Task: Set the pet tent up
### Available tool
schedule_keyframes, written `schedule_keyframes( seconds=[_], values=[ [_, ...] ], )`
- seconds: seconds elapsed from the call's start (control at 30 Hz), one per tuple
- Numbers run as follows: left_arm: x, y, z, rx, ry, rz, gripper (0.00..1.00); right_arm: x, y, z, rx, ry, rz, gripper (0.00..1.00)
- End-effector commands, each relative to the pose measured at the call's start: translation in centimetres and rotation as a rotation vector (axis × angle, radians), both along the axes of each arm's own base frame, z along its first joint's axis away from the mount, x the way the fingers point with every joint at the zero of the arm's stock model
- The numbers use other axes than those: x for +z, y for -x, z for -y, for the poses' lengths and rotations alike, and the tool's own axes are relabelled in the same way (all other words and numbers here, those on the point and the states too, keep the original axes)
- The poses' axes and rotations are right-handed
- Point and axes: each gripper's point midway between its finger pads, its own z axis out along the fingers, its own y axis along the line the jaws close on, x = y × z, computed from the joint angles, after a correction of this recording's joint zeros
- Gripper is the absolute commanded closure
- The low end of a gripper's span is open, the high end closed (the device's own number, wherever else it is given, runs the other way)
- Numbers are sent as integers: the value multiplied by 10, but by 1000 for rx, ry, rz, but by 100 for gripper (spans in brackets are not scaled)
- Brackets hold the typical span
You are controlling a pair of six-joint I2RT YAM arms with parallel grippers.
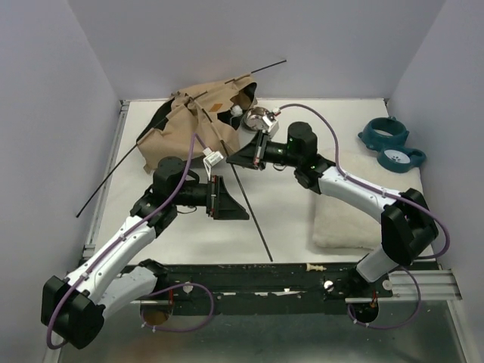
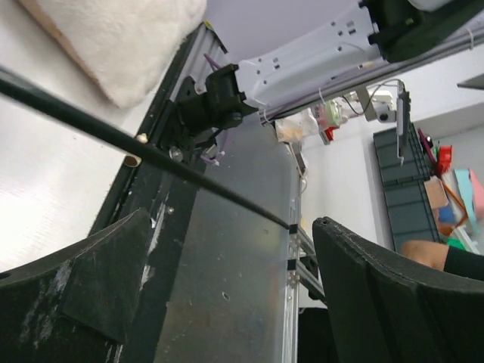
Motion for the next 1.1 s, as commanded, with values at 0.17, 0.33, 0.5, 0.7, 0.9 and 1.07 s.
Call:
schedule_keyframes(
  seconds=[0.17,0.33,0.5,0.7,0.9,1.07],
  values=[
    [13,21,-3,-3,27,19,15,45,-67,-39,-239,-25,128,99],
    [18,21,-4,6,52,57,32,48,-81,-55,-293,-12,163,99],
    [14,19,-9,26,54,46,44,58,-92,-71,-345,-31,184,99],
    [15,16,-24,72,42,58,62,64,-101,-74,-370,-32,204,99],
    [20,20,-28,61,37,126,100,66,-93,-76,-325,-56,236,98],
    [42,10,-29,68,60,223,100,69,-71,-61,-182,-65,451,33]
  ],
)
